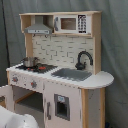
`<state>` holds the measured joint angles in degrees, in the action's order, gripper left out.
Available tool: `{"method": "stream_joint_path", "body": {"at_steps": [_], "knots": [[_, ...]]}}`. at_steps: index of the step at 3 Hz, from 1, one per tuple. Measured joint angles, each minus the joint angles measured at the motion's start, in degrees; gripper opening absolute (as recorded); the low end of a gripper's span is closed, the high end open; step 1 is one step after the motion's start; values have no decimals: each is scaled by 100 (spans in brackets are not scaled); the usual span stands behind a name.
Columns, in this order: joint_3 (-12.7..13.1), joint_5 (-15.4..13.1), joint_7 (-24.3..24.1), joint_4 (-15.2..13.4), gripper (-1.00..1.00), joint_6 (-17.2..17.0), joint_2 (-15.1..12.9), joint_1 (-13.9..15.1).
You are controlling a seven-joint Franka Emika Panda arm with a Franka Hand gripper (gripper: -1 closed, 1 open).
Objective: Play with the kitchen
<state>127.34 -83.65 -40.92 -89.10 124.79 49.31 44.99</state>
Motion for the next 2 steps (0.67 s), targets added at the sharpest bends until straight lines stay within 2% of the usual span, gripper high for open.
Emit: {"method": "stream_joint_path", "body": {"at_steps": [1, 2], "knots": [[98, 13, -459, 355, 100, 1, 176, 110], [222, 17, -1088, 430, 100, 2, 309, 266]]}}
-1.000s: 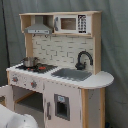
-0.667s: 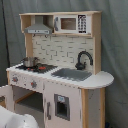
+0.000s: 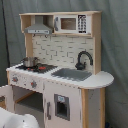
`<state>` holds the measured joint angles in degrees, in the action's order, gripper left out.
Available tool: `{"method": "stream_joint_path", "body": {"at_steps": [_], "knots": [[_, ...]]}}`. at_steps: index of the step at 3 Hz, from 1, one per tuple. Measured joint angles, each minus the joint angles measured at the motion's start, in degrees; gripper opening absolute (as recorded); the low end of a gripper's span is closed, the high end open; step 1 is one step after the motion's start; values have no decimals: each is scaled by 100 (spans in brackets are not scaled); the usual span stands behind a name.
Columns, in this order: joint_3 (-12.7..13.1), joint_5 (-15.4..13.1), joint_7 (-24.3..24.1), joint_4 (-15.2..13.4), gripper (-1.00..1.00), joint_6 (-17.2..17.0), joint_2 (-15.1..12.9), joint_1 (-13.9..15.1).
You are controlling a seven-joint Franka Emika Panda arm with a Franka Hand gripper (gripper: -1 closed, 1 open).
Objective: Play with the kitchen
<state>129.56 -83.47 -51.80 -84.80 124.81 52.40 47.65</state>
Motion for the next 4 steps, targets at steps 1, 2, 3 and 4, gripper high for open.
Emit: {"method": "stream_joint_path", "body": {"at_steps": [1, 2, 3, 4], "knots": [[186, 0, -574, 5, 100, 0, 156, 202], [396, 2, -1096, 93, 100, -1, 343, 416], [621, 47, -1441, 359, 100, -4, 542, 643], [861, 242, -1593, 849, 100, -10, 780, 915]]}}
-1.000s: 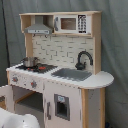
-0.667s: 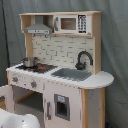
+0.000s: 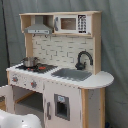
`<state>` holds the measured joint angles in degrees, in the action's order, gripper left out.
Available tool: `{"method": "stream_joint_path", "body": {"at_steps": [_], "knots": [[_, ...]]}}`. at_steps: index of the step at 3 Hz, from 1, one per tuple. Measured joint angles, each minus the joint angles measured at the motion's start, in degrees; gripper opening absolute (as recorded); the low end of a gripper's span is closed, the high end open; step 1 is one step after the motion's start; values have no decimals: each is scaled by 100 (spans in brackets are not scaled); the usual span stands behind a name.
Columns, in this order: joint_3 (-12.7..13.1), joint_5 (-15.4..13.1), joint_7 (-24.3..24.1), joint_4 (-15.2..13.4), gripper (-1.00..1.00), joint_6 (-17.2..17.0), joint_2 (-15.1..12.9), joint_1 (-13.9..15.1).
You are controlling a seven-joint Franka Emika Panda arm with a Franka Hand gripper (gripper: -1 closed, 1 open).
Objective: Play with the kitchen
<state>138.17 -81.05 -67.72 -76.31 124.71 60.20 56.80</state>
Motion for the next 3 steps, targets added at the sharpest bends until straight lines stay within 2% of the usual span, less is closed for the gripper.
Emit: {"method": "stream_joint_path", "body": {"at_steps": [2, 3], "knots": [[203, 612, -72, 840, 100, -23, 534, 437], [203, 948, -168, 1124, 100, -219, 835, 560]]}}
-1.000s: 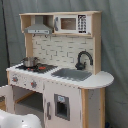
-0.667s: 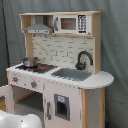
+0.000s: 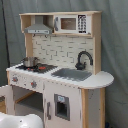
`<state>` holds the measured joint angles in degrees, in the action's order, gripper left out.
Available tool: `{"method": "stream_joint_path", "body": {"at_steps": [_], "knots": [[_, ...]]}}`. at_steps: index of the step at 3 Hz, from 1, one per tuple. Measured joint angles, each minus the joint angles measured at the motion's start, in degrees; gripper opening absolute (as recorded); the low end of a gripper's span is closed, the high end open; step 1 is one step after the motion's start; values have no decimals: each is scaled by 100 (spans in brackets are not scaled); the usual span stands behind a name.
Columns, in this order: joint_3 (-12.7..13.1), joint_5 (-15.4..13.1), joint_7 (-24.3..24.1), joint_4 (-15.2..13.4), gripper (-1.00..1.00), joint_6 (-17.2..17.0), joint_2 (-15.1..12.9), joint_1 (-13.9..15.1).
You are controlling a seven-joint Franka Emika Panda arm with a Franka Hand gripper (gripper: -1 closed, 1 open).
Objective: Play with the kitchen
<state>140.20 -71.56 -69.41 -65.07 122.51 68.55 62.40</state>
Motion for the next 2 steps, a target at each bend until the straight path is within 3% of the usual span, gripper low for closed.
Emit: {"method": "stream_joint_path", "body": {"at_steps": [2], "knots": [[68, 342, -10, 88, 100, -1117, 115, 243]]}}
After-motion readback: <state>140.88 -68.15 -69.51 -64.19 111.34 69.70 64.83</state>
